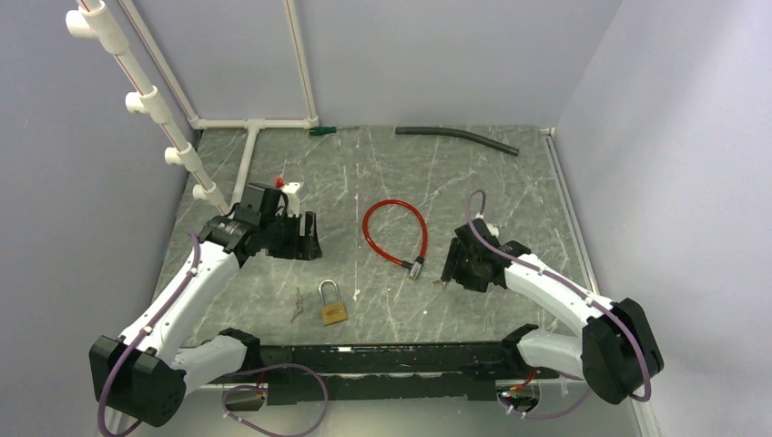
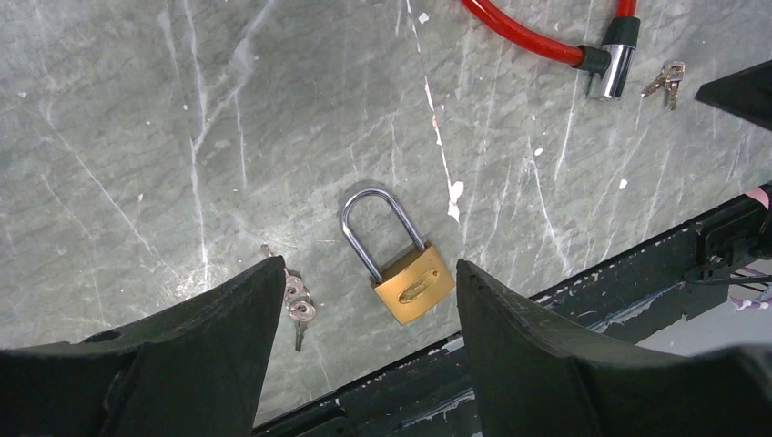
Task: Unlock with the key
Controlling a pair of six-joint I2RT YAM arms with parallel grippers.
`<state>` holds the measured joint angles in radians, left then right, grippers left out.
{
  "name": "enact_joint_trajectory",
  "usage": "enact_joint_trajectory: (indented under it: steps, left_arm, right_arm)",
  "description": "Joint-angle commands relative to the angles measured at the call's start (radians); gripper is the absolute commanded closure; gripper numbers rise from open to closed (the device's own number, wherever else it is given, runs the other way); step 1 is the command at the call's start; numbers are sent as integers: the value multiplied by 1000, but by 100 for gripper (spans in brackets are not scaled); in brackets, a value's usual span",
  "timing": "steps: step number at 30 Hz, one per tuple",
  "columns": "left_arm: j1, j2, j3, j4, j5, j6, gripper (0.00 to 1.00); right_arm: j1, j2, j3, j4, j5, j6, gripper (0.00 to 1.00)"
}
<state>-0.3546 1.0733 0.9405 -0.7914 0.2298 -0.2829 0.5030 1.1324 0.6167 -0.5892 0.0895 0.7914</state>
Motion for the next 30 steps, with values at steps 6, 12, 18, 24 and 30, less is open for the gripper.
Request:
enact_joint_trajectory:
  steps: [6,12,18,24,30]
  left_arm:
    - [-6,-28,28,0,-20,-7,26]
    - [-7,-41,30,-6,-35,-12,26]
    - [-7,-64,22,1,-31,-13,28]
    - [-10,-75,19,2,-33,-15,28]
    - [-14,-101,15,6,-38,-18,28]
  right_arm:
    - [73,101,6,55,4,85,44]
    - [109,161,33,20,84,116,48]
    - [144,247,73,21,118,115,59]
    - [195,335,159,-66,208,131,70]
    - [252,391,214,-147,263,175,80]
